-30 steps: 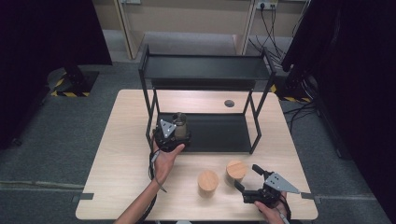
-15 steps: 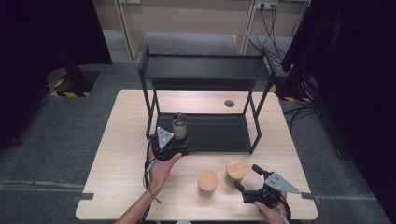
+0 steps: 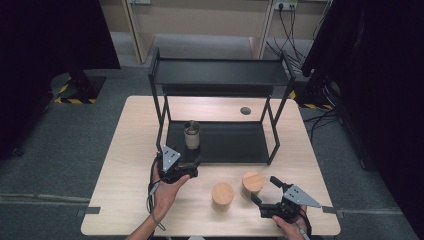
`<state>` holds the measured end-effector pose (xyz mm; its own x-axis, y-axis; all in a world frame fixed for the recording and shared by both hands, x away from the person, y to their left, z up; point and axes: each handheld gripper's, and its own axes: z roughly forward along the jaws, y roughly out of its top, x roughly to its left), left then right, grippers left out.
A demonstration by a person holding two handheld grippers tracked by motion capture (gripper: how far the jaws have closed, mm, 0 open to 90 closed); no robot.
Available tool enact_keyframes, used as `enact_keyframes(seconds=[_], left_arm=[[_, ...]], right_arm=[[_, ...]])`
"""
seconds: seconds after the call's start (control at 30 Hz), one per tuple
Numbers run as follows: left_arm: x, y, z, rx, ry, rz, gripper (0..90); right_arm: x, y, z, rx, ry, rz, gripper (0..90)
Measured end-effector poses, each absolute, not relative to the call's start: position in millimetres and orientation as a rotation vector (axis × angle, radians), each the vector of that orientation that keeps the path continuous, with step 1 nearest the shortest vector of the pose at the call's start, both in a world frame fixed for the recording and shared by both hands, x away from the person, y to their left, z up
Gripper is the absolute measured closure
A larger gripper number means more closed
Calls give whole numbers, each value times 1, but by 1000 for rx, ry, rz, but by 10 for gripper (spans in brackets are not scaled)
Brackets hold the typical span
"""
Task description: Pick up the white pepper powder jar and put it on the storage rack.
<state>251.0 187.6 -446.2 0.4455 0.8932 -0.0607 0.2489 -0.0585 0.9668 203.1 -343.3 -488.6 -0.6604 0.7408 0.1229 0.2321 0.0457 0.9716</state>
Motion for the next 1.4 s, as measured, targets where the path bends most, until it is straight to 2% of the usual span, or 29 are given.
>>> enact_keyframes(seconds=[0.6, 1.4], left_arm=[[218, 198, -454, 1578, 969, 694, 30], [194, 207, -476, 1619, 941, 664, 26]], right_arm=[[203, -343, -489, 978, 1916, 1651, 9], [205, -344, -490, 979, 1917, 1666, 8]])
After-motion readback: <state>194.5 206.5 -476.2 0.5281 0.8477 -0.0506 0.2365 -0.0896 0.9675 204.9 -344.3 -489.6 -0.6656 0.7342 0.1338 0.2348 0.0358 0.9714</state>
